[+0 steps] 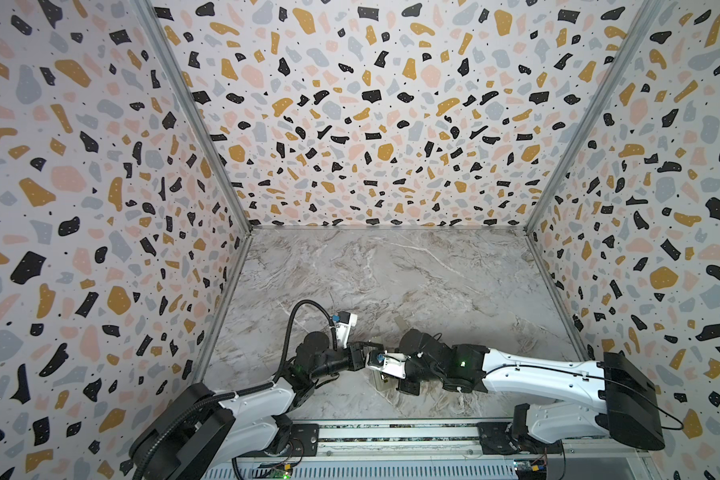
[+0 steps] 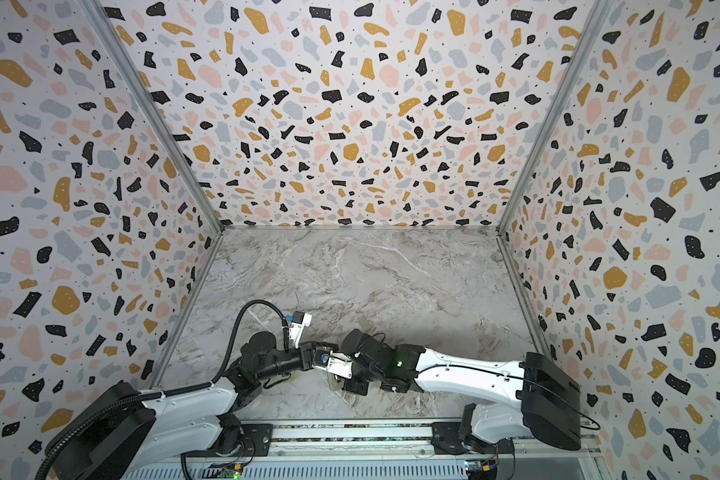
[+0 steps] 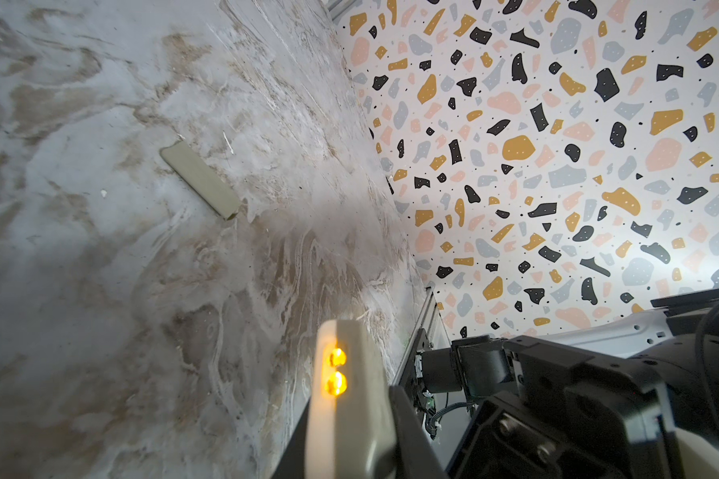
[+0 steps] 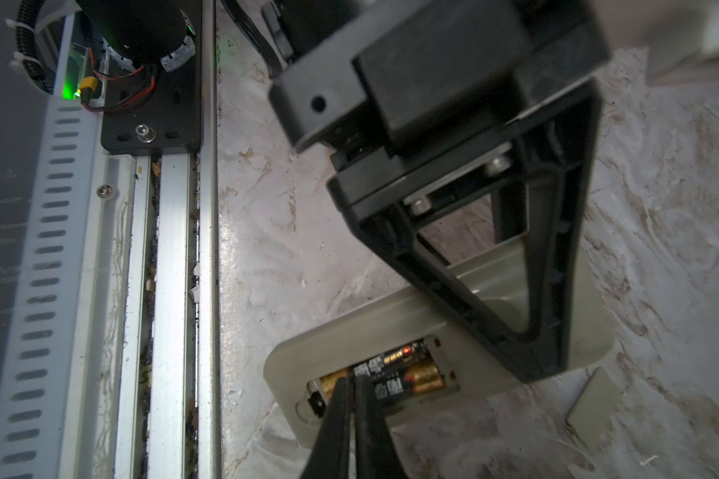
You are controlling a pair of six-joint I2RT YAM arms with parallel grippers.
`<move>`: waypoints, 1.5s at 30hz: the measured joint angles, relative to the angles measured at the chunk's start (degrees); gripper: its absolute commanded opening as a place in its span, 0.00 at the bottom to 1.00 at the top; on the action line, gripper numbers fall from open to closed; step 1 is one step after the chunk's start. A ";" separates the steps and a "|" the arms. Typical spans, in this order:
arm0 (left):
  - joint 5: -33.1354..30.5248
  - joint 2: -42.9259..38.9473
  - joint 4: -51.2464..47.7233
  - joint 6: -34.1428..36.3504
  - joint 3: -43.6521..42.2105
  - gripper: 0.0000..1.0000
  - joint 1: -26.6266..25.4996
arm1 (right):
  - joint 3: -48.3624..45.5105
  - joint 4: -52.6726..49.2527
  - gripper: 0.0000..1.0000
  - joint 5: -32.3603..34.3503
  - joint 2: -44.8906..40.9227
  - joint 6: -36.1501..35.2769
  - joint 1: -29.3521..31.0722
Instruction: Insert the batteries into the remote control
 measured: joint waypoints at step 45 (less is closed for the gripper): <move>-2.25 -4.72 -6.21 -0.02 0.61 0.00 0.28 | 1.64 1.25 0.06 13.00 0.17 3.41 0.33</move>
